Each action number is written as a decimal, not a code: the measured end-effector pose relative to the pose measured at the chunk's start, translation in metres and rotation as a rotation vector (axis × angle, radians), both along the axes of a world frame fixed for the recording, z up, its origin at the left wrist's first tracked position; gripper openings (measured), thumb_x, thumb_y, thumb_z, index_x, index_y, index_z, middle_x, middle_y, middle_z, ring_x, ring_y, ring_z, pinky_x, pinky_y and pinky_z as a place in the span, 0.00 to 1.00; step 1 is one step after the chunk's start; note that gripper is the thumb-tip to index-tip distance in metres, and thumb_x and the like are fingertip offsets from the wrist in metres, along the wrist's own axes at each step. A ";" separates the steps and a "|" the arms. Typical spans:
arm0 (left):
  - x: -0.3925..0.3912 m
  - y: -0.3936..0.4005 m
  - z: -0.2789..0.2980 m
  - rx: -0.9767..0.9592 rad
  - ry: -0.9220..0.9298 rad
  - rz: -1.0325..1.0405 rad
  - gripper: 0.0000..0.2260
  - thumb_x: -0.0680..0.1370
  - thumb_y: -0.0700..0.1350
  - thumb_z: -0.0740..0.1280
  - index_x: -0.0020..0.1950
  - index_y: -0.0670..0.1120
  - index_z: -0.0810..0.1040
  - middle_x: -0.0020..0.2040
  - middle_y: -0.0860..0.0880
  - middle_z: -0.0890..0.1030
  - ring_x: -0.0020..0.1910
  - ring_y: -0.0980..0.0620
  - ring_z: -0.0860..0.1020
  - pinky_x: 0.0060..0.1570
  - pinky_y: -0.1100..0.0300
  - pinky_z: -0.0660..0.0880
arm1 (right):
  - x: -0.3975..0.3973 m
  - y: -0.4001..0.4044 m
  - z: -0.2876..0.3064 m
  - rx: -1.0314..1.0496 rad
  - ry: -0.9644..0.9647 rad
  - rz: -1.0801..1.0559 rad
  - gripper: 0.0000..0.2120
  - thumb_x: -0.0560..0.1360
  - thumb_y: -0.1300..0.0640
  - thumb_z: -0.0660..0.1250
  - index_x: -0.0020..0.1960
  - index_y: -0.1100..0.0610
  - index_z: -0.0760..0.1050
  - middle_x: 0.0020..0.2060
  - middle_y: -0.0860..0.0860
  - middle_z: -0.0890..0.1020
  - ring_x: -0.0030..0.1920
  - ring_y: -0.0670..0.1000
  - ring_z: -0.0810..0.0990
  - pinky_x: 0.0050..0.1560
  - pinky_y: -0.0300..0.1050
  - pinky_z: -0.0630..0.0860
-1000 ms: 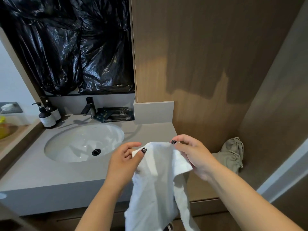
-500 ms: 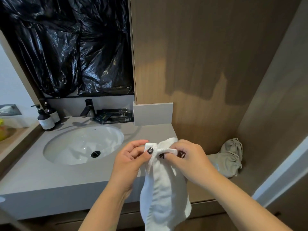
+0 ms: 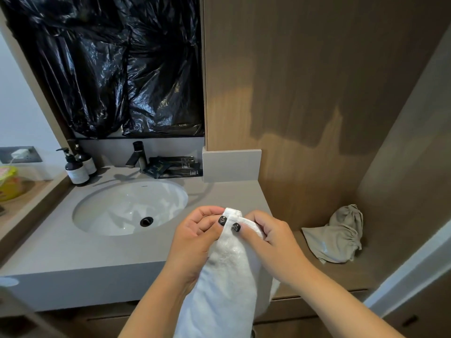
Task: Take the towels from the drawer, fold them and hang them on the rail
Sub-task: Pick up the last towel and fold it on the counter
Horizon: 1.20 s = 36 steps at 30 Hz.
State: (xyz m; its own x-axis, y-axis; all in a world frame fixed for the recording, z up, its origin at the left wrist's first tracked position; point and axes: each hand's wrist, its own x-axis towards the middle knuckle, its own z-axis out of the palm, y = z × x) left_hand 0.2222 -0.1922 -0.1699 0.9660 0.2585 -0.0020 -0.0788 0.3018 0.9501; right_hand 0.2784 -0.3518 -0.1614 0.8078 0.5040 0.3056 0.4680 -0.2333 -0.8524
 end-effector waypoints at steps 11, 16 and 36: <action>-0.007 0.005 0.009 0.172 -0.053 -0.010 0.08 0.80 0.35 0.65 0.55 0.44 0.79 0.48 0.45 0.86 0.50 0.47 0.83 0.50 0.61 0.78 | -0.004 0.013 0.000 0.142 -0.076 -0.107 0.10 0.76 0.58 0.71 0.38 0.52 0.76 0.30 0.43 0.76 0.31 0.41 0.72 0.33 0.30 0.65; -0.006 0.004 0.007 0.296 -0.093 0.007 0.12 0.76 0.33 0.71 0.55 0.46 0.80 0.48 0.49 0.87 0.50 0.47 0.83 0.51 0.60 0.78 | -0.003 0.014 0.000 0.169 -0.056 -0.140 0.09 0.76 0.59 0.71 0.38 0.55 0.76 0.31 0.48 0.77 0.31 0.41 0.72 0.32 0.30 0.66; 0.001 0.001 -0.009 0.409 -0.130 0.153 0.11 0.73 0.40 0.75 0.45 0.54 0.77 0.40 0.58 0.80 0.39 0.59 0.77 0.41 0.65 0.75 | 0.006 0.019 -0.002 -0.021 -0.203 -0.164 0.03 0.81 0.55 0.64 0.49 0.50 0.75 0.47 0.43 0.70 0.48 0.43 0.73 0.44 0.28 0.68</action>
State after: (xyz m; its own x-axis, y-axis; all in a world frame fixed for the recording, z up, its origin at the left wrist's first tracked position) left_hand 0.2228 -0.1910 -0.1792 0.9021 0.3524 0.2491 -0.2200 -0.1210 0.9680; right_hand 0.2840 -0.3333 -0.1630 0.8023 0.3794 0.4608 0.5836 -0.3369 -0.7389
